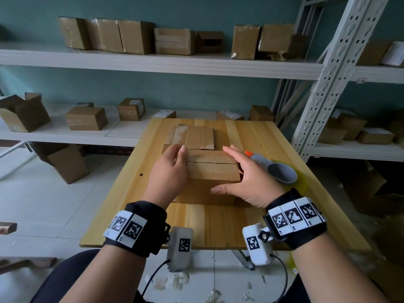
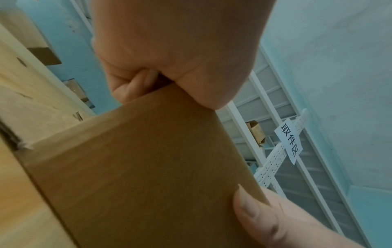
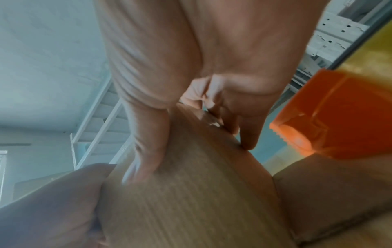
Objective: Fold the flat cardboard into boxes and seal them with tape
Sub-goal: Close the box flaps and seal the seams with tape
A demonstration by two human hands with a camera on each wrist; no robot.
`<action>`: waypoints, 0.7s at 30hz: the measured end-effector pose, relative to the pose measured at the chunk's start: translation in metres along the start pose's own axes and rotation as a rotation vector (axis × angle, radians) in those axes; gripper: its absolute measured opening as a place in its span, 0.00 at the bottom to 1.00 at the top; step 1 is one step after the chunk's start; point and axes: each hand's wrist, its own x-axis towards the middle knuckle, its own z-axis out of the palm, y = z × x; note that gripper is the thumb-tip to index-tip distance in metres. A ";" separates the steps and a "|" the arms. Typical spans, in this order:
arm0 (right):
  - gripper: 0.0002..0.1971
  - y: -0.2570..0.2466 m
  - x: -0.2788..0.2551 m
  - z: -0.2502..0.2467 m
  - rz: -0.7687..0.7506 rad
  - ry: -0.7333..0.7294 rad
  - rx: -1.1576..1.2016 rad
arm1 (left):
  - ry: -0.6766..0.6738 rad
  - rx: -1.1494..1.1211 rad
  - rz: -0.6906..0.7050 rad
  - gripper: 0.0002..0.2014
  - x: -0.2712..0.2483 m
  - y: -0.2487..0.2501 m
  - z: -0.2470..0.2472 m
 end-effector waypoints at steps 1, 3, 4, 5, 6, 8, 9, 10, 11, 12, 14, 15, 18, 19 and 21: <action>0.62 0.000 0.000 0.001 0.017 -0.005 -0.007 | -0.010 -0.008 -0.015 0.20 0.000 0.000 0.000; 0.63 -0.003 0.000 0.001 0.043 -0.012 -0.007 | -0.028 -0.032 -0.022 0.19 -0.001 0.002 0.002; 0.63 -0.004 0.000 0.001 0.048 -0.006 0.009 | -0.031 -0.040 -0.021 0.19 -0.001 0.002 0.003; 0.62 -0.005 0.000 0.000 0.052 0.010 0.042 | -0.030 -0.048 -0.021 0.18 -0.001 0.002 0.004; 0.60 -0.006 0.000 -0.001 0.057 0.030 0.082 | -0.024 -0.055 -0.026 0.18 -0.001 0.001 0.004; 0.56 -0.008 0.000 -0.003 0.062 0.054 0.139 | 0.003 -0.057 -0.034 0.19 0.001 0.001 0.006; 0.56 -0.009 0.000 -0.003 0.062 0.058 0.152 | 0.016 -0.054 -0.037 0.19 0.002 0.000 0.006; 0.56 -0.009 0.000 -0.003 0.062 0.059 0.161 | 0.029 -0.050 -0.037 0.20 0.004 0.000 0.007; 0.56 -0.009 0.001 -0.003 0.062 0.057 0.175 | 0.037 -0.044 -0.040 0.20 0.005 0.000 0.007; 0.55 -0.009 0.002 -0.002 0.066 0.056 0.193 | 0.039 -0.038 -0.052 0.20 0.006 0.000 0.008; 0.56 -0.009 0.004 0.000 0.086 0.044 0.199 | 0.030 -0.038 -0.078 0.21 0.010 0.000 0.009; 0.58 -0.010 0.005 0.001 0.103 0.028 0.195 | 0.025 -0.048 -0.089 0.21 0.011 -0.001 0.010; 0.61 -0.019 0.005 0.006 0.183 -0.001 0.324 | 0.009 -0.080 -0.102 0.21 0.010 -0.001 0.014; 0.56 -0.023 0.005 0.008 0.211 0.017 0.361 | 0.004 -0.073 -0.099 0.22 0.010 -0.002 0.014; 0.44 -0.031 0.007 0.014 0.248 0.094 0.347 | 0.000 -0.038 -0.101 0.22 0.010 -0.001 0.014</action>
